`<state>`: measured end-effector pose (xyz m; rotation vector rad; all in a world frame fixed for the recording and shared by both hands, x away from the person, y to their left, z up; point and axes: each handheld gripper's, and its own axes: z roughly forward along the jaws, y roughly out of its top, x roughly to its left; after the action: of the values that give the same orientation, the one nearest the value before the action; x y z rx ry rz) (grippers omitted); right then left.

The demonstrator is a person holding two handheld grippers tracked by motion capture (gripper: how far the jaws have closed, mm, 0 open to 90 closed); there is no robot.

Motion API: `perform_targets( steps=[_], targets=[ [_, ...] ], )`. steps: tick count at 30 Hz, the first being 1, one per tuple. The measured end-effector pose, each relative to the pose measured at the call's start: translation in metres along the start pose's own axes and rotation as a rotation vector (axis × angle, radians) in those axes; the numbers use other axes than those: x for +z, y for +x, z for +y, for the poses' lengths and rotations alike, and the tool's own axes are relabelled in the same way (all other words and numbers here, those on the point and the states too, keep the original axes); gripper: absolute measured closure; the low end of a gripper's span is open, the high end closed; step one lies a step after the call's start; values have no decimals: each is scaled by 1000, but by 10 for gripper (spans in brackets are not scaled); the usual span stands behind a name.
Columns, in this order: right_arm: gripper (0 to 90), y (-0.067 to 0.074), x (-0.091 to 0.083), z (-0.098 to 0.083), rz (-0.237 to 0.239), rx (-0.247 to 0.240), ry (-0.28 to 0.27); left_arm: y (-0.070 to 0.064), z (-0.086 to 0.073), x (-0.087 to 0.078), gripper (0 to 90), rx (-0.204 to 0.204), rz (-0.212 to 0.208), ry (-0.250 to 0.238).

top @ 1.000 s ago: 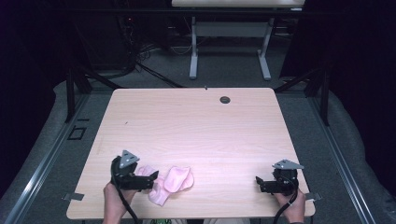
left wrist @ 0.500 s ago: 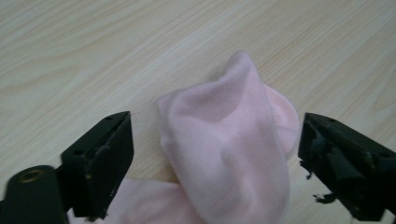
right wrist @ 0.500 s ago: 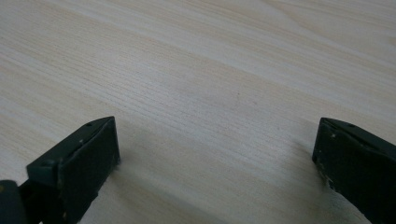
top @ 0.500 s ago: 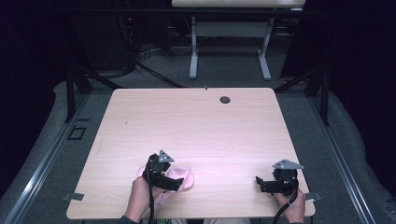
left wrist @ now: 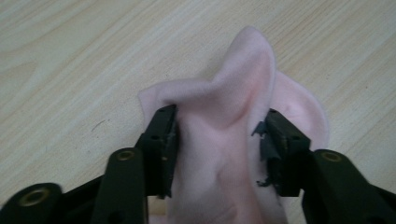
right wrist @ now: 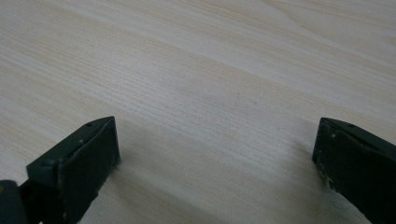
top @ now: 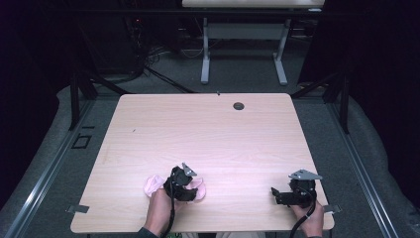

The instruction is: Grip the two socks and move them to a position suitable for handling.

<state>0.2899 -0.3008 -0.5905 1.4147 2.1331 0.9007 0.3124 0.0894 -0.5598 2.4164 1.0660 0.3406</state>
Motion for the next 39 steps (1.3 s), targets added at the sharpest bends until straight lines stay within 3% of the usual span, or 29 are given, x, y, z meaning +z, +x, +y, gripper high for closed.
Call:
perform_targets(
  steps=[1, 5, 8, 9, 10, 12, 15, 19, 23, 26, 27, 28, 29, 30, 33, 39],
  targets=[
    [0, 0, 0, 0, 0, 0, 0, -1, 0, 0, 555, 4, 5, -5],
    [0, 0, 0, 0, 2, -1, 1, -2, -1, 0, 767, 27, 13, -26],
    [0, 0, 0, 0, 0, 0, 0, 1, 0, 0, 787, 18, -3, -30],
    [0, 0, 0, 0, 0, 0, 0, 2, 2, -5, 788, 2, -27, -62],
    [0, 0, 0, 0, 0, 0, 0, 2, 2, -5, 788, 2, -27, -62],
    [0, 0, 0, 0, 0, 0, 0, -1, 4, -16, 788, -5, -79, -112],
    [0, 0, 0, 0, -1, 0, 0, -14, 10, -28, 785, 22, -141, -148],
    [0, 0, 0, 0, -1, 2, -1, -37, 11, -25, 781, 72, -216, -132],
    [1, 0, 0, 0, -2, 3, -2, -51, 8, -5, 762, 101, -243, -68],
    [1, 0, 0, 0, -2, 3, -2, -51, 6, 3, 714, 100, -261, -57],
    [1, 0, 0, 0, -2, 2, -1, -50, 7, 3, 657, 102, -255, -50],
    [1, 0, 0, 0, -1, 2, -1, -49, 8, 1, 509, 111, -237, -48],
    [1, 0, 0, 0, -1, 2, -1, -48, 8, -1, 509, 108, -233, -53],
    [1, 0, 0, 0, -3, 0, 2, -47, 8, -3, 440, 101, -228, -64],
    [1, 0, 0, 0, -2, 3, -2, -37, 7, -20, 224, 82, -191, -104],
    [0, 0, 0, 0, -1, 2, -1, -3, -1, -60, 116, 15, -128, -183]
  ],
)
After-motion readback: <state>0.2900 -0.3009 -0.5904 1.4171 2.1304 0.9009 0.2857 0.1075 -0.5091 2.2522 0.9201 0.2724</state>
